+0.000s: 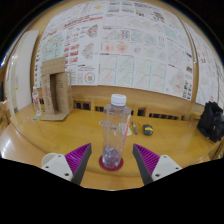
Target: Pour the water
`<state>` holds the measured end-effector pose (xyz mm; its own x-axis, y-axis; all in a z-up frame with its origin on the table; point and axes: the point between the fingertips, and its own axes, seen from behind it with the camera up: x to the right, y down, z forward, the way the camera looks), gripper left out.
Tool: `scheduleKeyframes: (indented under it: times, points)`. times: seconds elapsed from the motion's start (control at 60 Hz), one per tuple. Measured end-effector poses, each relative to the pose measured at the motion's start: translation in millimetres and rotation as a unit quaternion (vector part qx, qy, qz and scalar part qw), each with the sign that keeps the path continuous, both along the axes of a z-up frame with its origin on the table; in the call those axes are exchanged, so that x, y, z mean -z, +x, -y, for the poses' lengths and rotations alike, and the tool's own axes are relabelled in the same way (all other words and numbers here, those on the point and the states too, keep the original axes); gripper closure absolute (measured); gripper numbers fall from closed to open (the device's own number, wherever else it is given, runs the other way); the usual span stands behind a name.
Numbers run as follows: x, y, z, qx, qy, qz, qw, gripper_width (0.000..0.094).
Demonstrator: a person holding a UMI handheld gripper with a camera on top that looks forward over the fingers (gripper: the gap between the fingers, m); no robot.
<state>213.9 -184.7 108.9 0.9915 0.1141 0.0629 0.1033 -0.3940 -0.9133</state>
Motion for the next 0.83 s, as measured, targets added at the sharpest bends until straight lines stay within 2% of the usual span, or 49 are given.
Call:
scheduleKeyframes:
  times: [0.217, 0.417, 0.55, 0.683, 0.833]
  points:
    - [-29, -18, 140, 0.044, -0.043, 0.006, 0.998, 0.0085]
    - [-45, -43, 250, 0.082, -0.056, -0.002, 0.995, 0.0084]
    - [-50, -49, 290, 0.095, -0.056, 0.0, 0.994, 0.0082]
    - [-51, -48, 302, 0.106, -0.053, -0.005, 0.993, 0.0086]
    - [-58, -52, 307, 0.104, -0.046, -0.011, 0.993, 0.0085]
